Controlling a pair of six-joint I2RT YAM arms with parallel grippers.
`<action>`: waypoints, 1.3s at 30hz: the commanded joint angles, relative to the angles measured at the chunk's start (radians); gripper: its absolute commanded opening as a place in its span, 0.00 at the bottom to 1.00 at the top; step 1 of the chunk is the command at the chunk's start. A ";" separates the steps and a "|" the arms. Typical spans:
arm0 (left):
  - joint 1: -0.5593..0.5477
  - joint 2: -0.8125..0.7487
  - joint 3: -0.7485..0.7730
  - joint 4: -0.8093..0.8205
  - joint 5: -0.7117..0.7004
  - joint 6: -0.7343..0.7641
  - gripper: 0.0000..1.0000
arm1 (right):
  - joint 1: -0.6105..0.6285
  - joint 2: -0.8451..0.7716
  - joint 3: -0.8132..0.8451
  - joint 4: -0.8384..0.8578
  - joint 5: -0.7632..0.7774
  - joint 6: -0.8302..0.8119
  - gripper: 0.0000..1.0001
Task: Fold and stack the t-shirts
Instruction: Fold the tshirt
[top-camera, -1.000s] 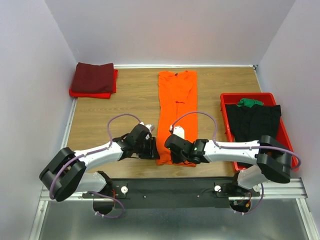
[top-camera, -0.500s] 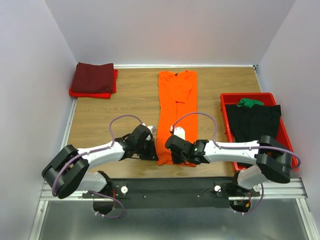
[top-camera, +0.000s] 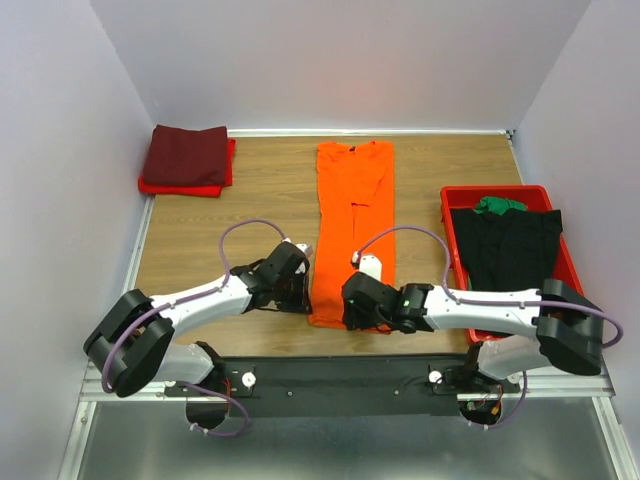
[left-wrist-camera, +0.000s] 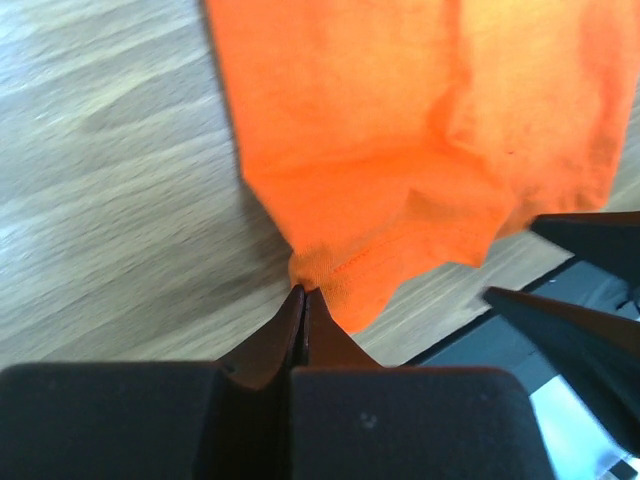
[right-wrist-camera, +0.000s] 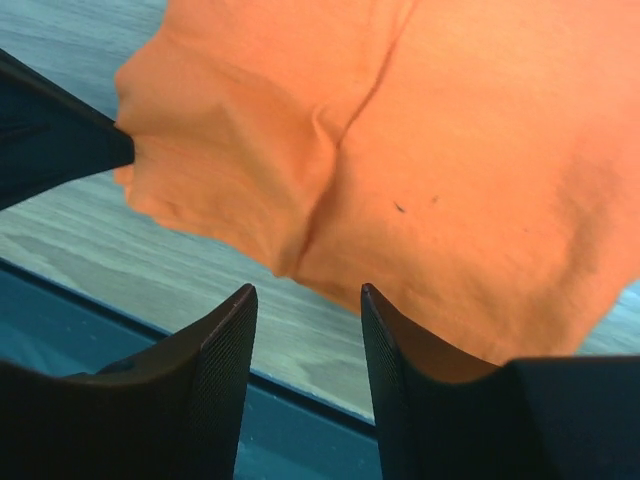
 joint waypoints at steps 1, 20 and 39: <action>-0.004 -0.003 0.030 -0.093 -0.044 0.022 0.00 | 0.010 -0.074 -0.036 -0.008 0.071 0.069 0.54; -0.007 0.045 0.080 -0.188 -0.027 0.064 0.00 | 0.009 -0.177 -0.125 -0.270 0.208 0.333 0.39; -0.019 0.053 0.092 -0.208 -0.030 0.085 0.00 | 0.007 -0.203 -0.134 -0.365 0.229 0.364 0.00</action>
